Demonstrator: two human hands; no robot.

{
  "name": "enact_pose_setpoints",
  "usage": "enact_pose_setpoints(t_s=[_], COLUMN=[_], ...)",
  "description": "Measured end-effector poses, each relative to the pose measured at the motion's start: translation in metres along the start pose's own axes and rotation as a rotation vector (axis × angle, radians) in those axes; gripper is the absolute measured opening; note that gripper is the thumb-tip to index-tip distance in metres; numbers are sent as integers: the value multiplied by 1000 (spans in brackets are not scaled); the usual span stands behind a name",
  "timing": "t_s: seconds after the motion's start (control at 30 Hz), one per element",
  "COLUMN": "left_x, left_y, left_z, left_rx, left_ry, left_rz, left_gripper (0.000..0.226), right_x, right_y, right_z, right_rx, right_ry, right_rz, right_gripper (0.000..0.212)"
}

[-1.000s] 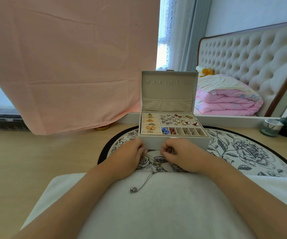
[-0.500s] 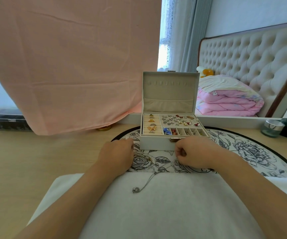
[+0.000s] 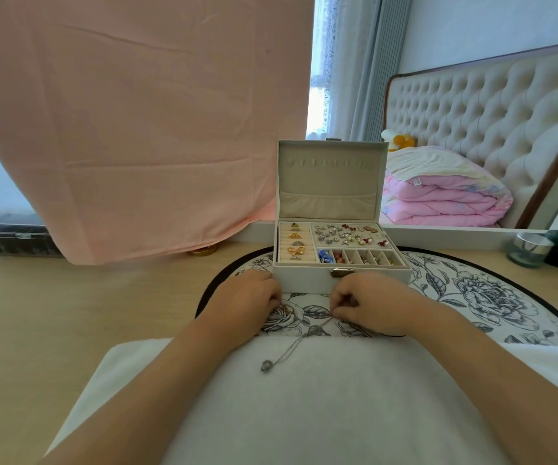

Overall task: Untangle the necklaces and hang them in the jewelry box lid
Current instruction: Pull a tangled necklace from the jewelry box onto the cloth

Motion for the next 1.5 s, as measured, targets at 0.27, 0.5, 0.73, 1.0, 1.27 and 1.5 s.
enact_pose_setpoints(t_s=[0.27, 0.5, 0.73, 1.0, 1.27, 1.5], left_x=[-7, -21, -12, 11, 20, 3], left_y=[3, -10, -12, -5, 2, -9], left_z=[15, 22, 14, 14, 11, 12], left_rx=[-179, -188, -17, 61, 165, -136], left_ry=[542, 645, 682, 467, 572, 912], left_rz=[152, 140, 110, 124, 138, 168], left_gripper=[18, 13, 11, 12, 7, 10], right_x=[23, 36, 16, -1, 14, 45], right_y=[0, 1, -1, -7, 2, 6], right_z=[5, 2, 11, 13, 13, 1], right_rx=[-58, 57, 43, -37, -152, 29], right_ry=[-223, -964, -933, -482, 257, -561], right_rz=[9, -87, -127, -177, -124, 0], right_gripper=[22, 7, 10, 20, 21, 10])
Point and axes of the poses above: each hand's wrist, its own y-axis away from the middle knuckle, its own z-axis out of the back of the hand, x = y × z, the point moved 7 cm from there along -y, towards the middle knuckle, and after that the axes turned 14 degrees about -z, right-handed, at the moved point
